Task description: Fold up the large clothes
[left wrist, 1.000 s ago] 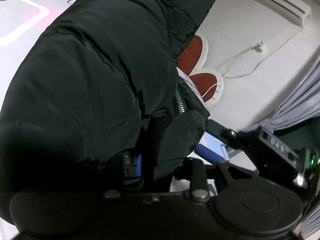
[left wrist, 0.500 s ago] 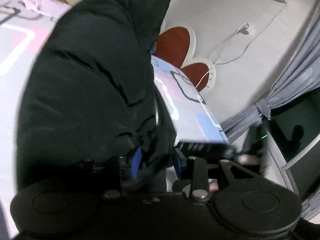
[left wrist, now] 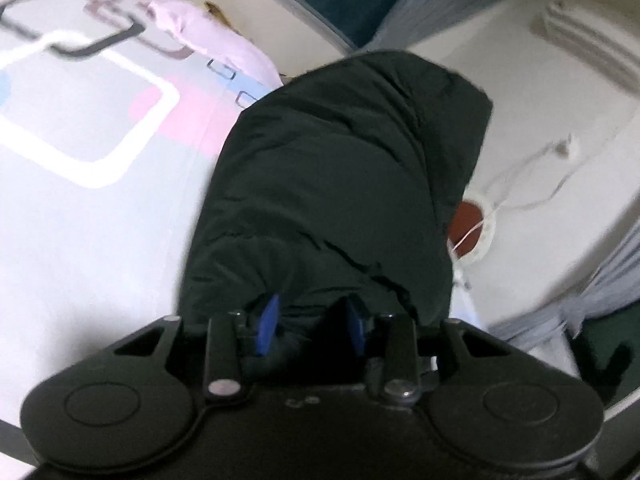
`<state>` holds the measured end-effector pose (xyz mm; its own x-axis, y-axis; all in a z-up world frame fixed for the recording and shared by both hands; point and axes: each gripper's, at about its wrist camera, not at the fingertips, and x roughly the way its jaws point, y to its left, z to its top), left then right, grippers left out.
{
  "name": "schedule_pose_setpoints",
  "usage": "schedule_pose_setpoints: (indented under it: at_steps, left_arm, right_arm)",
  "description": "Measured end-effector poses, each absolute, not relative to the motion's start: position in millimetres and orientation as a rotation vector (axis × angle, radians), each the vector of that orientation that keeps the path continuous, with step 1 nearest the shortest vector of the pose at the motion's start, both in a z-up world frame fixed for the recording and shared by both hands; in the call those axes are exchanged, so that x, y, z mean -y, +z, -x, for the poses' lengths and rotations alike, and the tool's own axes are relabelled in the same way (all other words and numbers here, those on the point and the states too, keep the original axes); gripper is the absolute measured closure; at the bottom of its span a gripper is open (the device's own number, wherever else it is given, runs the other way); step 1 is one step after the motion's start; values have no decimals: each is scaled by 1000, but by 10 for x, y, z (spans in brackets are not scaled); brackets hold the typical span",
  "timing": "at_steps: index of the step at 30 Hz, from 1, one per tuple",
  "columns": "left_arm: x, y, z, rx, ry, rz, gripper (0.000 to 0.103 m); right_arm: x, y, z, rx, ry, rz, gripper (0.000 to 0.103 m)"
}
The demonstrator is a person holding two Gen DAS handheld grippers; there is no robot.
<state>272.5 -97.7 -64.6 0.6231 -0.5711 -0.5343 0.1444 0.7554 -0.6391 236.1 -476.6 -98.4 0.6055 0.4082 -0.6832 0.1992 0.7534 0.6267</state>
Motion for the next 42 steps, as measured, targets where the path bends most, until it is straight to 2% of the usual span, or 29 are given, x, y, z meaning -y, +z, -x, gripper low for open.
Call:
schedule_pose_setpoints:
  at_steps: [1, 2, 4, 7, 11, 16, 22, 23, 24, 28, 29, 30, 31, 32, 36, 37, 38, 41, 42]
  left_arm:
    - [994, -643, -2724, -804, -437, 582, 65]
    - [1009, -644, -2731, -811, -435, 575, 65]
    - [1040, -645, -2749, -820, -423, 555, 65]
    - [1144, -601, -2776, -832, -414, 531, 65]
    - [1136, -577, -2820, -846, -412, 515, 65]
    - [1103, -570, -2911, -869, -419, 510, 65]
    - [1060, -578, -2943, -879, -426, 526, 65]
    - [1043, -578, -2950, -878, -434, 530, 65]
    - [1036, -574, -2961, -877, -444, 527, 64]
    - [1097, -545, -2998, -890, -465, 469, 64]
    - [1101, -540, -3004, -893, -466, 464, 64]
    - [1100, -541, -3004, -896, -469, 460, 64]
    - [1092, -547, -3009, -899, -471, 466, 64]
    - [1087, -552, -3014, -903, -473, 471, 64]
    - [1108, -545, -3037, -913, -480, 445, 64]
    - [1110, -543, -3042, -915, -483, 436, 64]
    - [1111, -540, -3044, -916, -486, 430, 64]
    - [1025, -501, -3079, -880, -507, 437, 64]
    - [929, -486, -3095, -837, -490, 478, 64]
  right_arm:
    - [4809, -897, -2322, -888, 124, -705, 73]
    - [4848, -808, -2284, -846, 113, -670, 58]
    - [4908, -630, -2261, -758, 106, -623, 48]
    - [4965, -394, -2385, -665, 158, -591, 48]
    - [4816, -207, -2684, -630, 307, -543, 48]
    - [4414, -123, -3056, -643, 430, -458, 48]
    - [4100, -271, -3297, -706, 464, -434, 50]
    - [4094, -305, -3299, -720, 476, -432, 73]
    - [4077, -346, -3310, -750, 475, -429, 82]
    - [4160, -305, -3173, -695, 441, -469, 81]
    - [4190, -238, -3144, -656, 421, -484, 75]
    - [4191, -170, -3143, -638, 408, -470, 59]
    - [4163, -105, -3140, -606, 408, -445, 20]
    - [4135, -58, -3135, -583, 431, -430, 15]
    - [3931, -70, -3320, -635, 466, -381, 15]
    - [3872, -124, -3384, -669, 468, -367, 25]
    - [3854, -208, -3449, -714, 475, -372, 49]
    - [3883, -314, -3417, -725, 495, -420, 74]
    - [3907, -322, -3384, -718, 488, -427, 76]
